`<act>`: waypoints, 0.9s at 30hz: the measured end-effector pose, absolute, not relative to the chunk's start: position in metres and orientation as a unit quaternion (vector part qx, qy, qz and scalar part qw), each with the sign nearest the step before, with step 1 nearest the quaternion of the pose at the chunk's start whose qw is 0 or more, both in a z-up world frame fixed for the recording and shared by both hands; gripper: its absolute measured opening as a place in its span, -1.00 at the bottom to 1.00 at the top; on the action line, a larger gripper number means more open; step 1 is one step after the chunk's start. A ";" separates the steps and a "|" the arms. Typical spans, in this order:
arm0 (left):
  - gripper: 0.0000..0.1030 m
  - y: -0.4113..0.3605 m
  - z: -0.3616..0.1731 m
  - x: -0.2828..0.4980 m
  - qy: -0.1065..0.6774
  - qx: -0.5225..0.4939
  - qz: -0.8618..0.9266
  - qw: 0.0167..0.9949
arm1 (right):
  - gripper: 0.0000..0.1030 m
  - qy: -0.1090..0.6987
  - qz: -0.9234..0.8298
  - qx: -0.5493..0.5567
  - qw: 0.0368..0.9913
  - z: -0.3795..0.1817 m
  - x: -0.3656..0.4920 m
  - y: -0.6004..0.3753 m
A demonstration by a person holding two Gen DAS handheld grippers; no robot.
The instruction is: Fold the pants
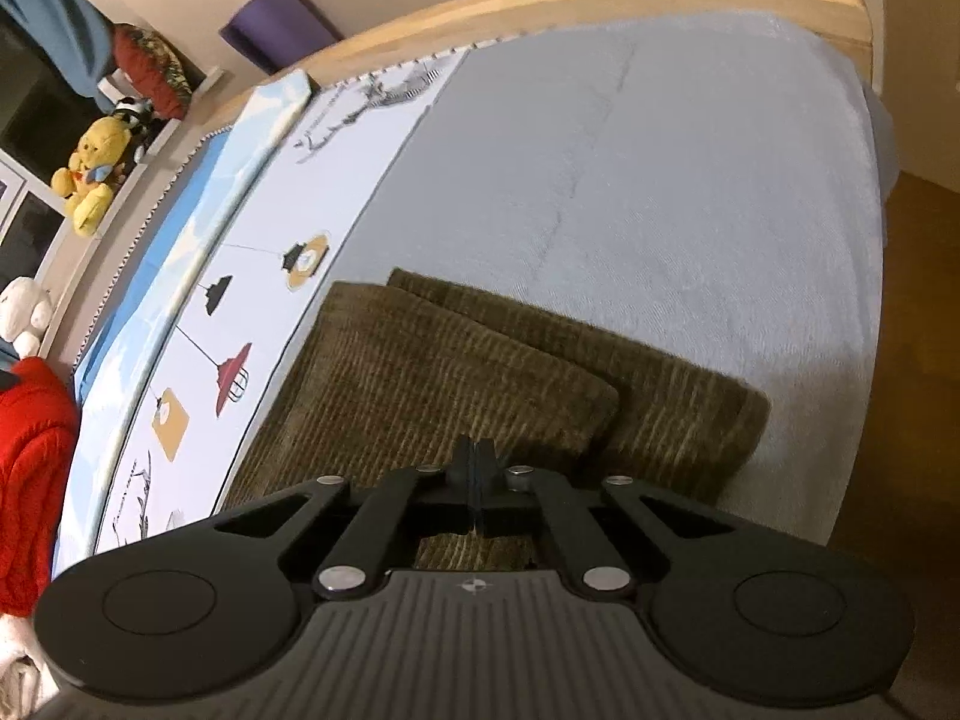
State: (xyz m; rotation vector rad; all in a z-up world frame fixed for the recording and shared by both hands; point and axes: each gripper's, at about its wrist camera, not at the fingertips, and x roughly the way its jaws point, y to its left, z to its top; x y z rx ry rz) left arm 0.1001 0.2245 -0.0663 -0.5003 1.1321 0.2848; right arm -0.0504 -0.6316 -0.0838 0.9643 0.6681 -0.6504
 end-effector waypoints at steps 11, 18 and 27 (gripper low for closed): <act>-0.44 0.222 -0.067 0.103 0.534 -0.229 0.131 0.803 | -0.05 0.302 -0.322 0.508 0.739 -0.092 -0.080 -0.652; -0.44 0.225 -0.068 0.102 0.534 -0.233 0.129 0.802 | -0.06 0.329 -0.327 0.495 0.735 -0.106 -0.056 -0.651; -0.79 0.235 -0.046 0.092 0.477 -0.247 0.100 0.838 | -0.85 0.234 -0.299 0.373 0.846 -0.039 -0.052 -0.629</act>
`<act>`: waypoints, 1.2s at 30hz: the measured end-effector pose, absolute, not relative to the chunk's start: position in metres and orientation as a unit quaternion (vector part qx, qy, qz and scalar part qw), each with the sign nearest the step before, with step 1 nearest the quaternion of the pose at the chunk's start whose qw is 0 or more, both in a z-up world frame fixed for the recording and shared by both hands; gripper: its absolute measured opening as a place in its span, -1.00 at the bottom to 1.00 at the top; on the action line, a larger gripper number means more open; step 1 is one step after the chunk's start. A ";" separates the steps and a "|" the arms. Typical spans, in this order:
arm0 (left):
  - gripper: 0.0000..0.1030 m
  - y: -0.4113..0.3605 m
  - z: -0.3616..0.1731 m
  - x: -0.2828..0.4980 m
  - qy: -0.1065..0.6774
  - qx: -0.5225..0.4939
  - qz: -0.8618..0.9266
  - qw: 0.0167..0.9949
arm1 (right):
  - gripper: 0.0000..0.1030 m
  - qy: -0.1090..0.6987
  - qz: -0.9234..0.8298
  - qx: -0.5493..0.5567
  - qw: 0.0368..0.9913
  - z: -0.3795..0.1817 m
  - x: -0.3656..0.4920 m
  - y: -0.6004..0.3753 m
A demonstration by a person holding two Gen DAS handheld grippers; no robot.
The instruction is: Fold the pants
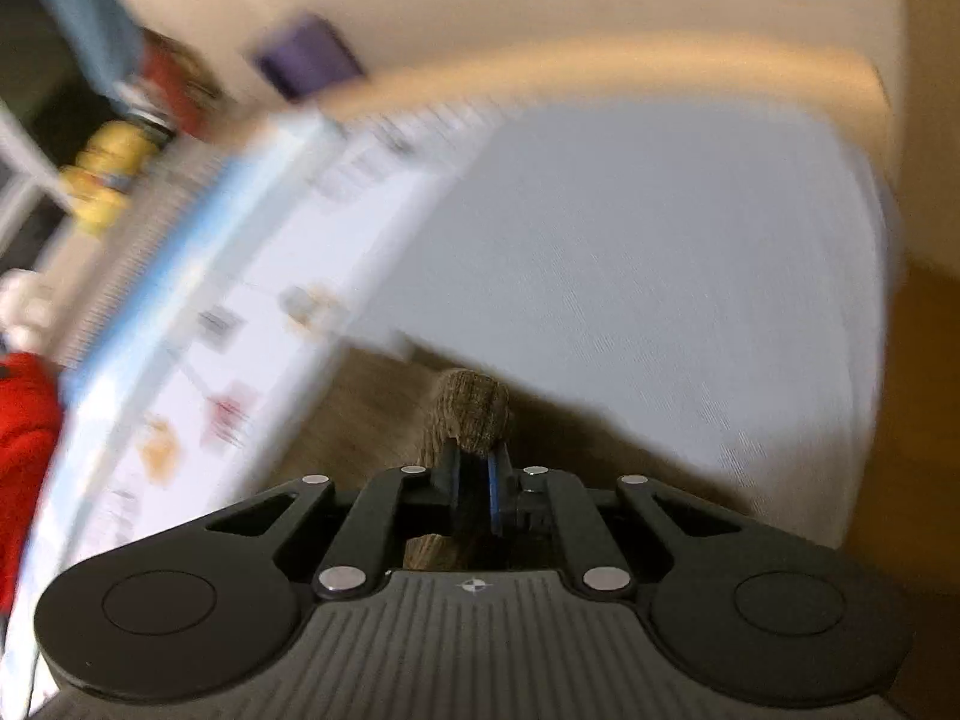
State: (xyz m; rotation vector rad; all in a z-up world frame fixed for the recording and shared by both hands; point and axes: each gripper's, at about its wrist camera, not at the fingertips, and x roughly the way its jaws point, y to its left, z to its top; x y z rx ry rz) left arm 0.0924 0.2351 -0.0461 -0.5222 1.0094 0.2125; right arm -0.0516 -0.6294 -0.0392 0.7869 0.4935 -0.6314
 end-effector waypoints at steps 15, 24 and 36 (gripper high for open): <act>-0.75 0.247 -0.062 0.067 0.563 -0.193 0.064 0.801 | -0.77 0.384 -0.341 0.420 0.748 -0.088 -0.099 -0.655; 0.56 0.273 -0.045 0.069 0.490 -0.243 0.119 0.829 | -0.11 0.383 -0.357 0.471 0.709 -0.100 -0.096 -0.658; 0.15 0.248 -0.084 0.099 0.563 -0.161 0.084 0.807 | -0.77 0.334 -0.343 0.433 0.764 -0.085 -0.067 -0.652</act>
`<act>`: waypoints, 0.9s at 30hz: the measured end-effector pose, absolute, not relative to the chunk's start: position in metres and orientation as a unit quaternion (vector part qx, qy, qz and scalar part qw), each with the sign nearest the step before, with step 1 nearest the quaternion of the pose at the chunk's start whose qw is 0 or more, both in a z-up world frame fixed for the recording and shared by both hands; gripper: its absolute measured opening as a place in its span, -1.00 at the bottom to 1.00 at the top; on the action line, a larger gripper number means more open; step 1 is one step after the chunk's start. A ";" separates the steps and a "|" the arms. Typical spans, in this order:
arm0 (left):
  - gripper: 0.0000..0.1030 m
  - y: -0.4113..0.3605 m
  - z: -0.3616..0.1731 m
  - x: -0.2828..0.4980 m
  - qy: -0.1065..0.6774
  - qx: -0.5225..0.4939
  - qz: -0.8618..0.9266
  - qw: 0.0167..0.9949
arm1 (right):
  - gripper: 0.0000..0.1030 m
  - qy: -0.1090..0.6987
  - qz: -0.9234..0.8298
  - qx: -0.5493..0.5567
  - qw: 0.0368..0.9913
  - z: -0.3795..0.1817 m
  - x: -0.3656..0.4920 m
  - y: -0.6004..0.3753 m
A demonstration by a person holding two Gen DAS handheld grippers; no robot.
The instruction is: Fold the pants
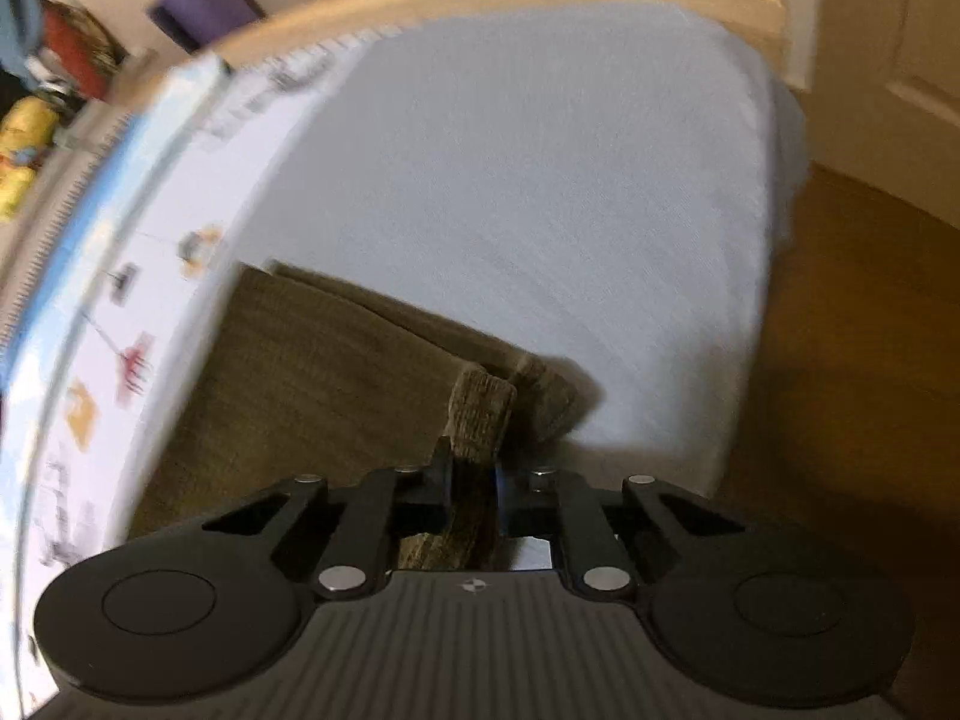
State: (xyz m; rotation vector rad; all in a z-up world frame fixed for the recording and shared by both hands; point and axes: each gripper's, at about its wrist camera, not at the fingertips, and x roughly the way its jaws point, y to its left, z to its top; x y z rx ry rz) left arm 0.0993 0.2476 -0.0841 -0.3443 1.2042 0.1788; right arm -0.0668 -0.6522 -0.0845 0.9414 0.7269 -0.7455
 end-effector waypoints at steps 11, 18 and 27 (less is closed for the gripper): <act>0.24 0.236 -0.074 0.065 0.588 -0.118 0.066 0.798 | -0.71 0.350 -0.401 0.424 0.733 -0.093 -0.065 -0.661; 0.28 0.217 -0.016 0.057 0.429 -0.057 0.083 0.898 | -0.27 0.365 -0.473 0.335 0.728 -0.073 -0.065 -0.642; -0.45 0.168 -0.072 0.090 0.530 0.072 0.023 0.845 | -0.27 0.288 -0.349 0.257 0.854 -0.023 -0.024 -0.579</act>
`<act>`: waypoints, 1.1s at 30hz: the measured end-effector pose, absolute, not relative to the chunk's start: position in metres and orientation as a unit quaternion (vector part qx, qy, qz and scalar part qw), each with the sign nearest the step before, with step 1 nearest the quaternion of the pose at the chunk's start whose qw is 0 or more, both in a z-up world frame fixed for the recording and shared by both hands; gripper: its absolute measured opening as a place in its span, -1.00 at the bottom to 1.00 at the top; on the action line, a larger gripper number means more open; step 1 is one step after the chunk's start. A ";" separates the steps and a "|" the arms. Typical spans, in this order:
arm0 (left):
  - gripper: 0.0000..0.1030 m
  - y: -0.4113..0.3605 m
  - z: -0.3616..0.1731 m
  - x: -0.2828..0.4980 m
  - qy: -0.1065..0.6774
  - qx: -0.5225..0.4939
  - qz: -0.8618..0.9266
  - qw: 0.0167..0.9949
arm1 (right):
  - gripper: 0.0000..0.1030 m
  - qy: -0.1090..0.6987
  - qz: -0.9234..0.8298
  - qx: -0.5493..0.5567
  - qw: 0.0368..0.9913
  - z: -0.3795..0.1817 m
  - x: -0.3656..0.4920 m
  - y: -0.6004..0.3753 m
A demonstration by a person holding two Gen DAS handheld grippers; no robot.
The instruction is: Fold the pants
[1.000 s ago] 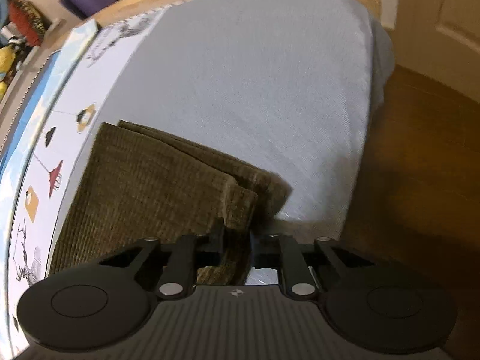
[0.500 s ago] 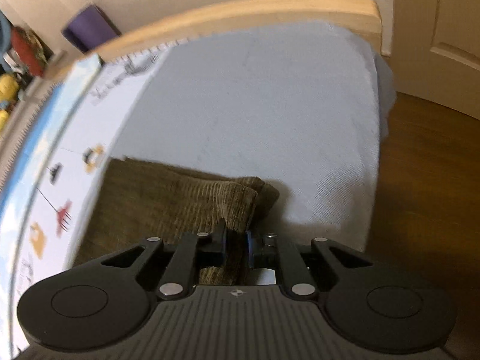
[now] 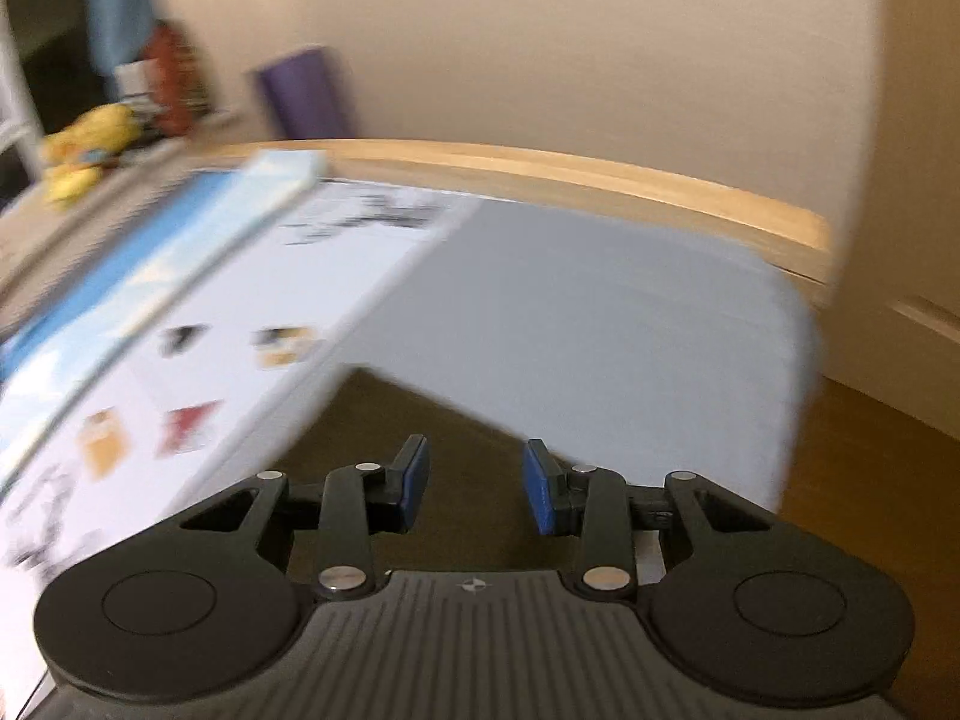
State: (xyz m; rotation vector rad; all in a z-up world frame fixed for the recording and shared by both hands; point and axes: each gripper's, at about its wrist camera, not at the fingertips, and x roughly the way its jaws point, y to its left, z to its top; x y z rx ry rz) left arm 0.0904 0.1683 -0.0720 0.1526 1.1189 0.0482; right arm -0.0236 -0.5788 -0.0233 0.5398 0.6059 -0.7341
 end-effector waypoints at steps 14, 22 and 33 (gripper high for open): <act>-0.46 0.164 -0.041 0.101 0.454 -0.002 0.020 0.891 | -0.31 0.317 -0.087 0.114 0.938 0.002 0.055 -0.446; -0.51 0.165 -0.073 0.120 0.525 0.038 0.070 0.847 | -0.62 0.314 -0.007 0.105 0.944 0.007 0.082 -0.386; -0.51 0.164 -0.077 0.126 0.531 0.034 0.082 0.842 | -0.61 0.359 0.195 0.142 0.902 -0.001 0.131 -0.270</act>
